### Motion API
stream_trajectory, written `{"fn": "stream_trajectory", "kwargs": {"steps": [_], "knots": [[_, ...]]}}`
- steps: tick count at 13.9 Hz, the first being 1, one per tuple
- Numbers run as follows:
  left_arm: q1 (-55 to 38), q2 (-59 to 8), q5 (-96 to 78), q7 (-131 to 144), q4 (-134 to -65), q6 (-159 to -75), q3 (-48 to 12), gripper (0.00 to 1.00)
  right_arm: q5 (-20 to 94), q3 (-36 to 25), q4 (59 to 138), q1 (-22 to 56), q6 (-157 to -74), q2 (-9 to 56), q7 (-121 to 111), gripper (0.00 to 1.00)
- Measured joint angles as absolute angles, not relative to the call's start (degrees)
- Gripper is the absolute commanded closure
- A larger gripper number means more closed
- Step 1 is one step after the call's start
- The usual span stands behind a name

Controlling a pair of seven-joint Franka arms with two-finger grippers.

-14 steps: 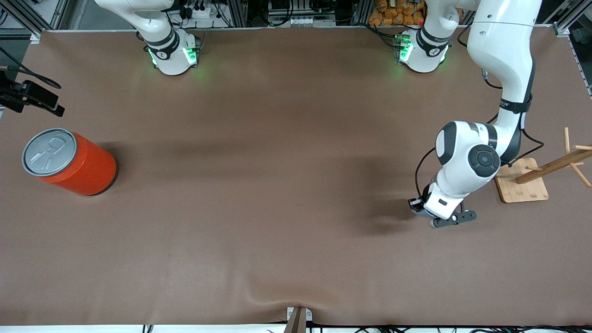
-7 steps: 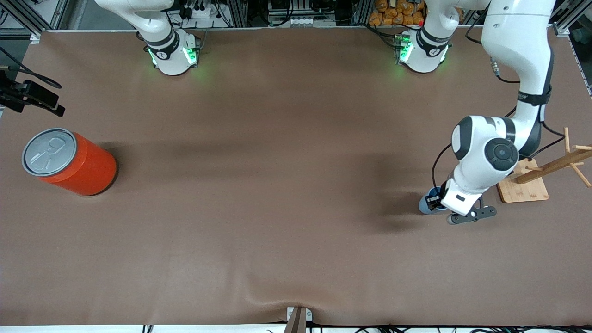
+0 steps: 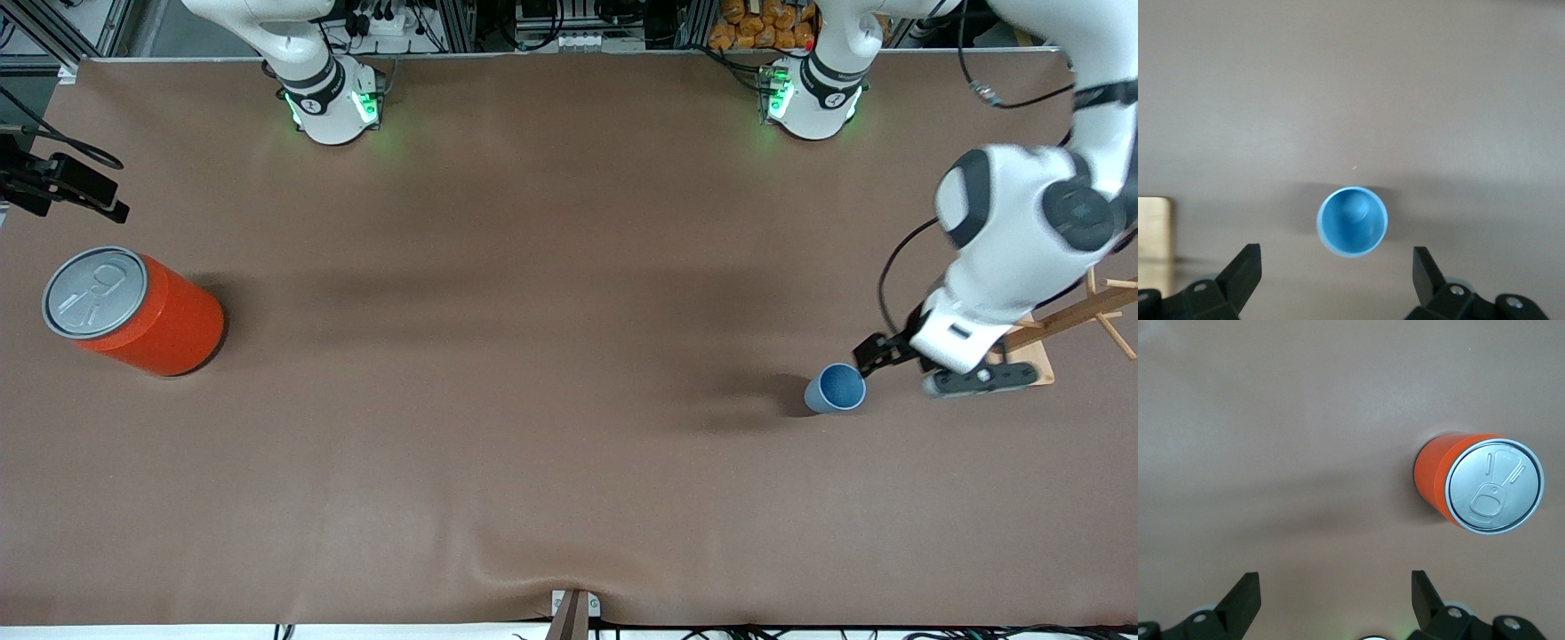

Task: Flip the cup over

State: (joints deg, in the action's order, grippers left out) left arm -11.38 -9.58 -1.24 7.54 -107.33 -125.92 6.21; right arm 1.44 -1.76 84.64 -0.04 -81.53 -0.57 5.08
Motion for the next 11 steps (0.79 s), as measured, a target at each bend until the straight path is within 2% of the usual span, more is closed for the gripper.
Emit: {"fn": "stream_trajectory", "kwargs": {"steps": [3,8,11], "knots": [[-9.4,-4.6,-1.2,2.4,-105.1,-116.5,6.3,0.00,1.4,-1.7,84.6,0.0,-81.5,-0.6,5.1,0.00],[-8.8,-4.3,-1.2,1.9,-93.5,-100.9,5.2,0.00,1.4,-1.6,84.6,0.0,-81.5,-0.6,5.1,0.00],[-4.7,-4.5,-1.2,1.0,-89.8,-95.0,1.1,0.00,1.4,-1.6,84.6,0.0,-81.5,-0.6,5.0,0.00]]}}
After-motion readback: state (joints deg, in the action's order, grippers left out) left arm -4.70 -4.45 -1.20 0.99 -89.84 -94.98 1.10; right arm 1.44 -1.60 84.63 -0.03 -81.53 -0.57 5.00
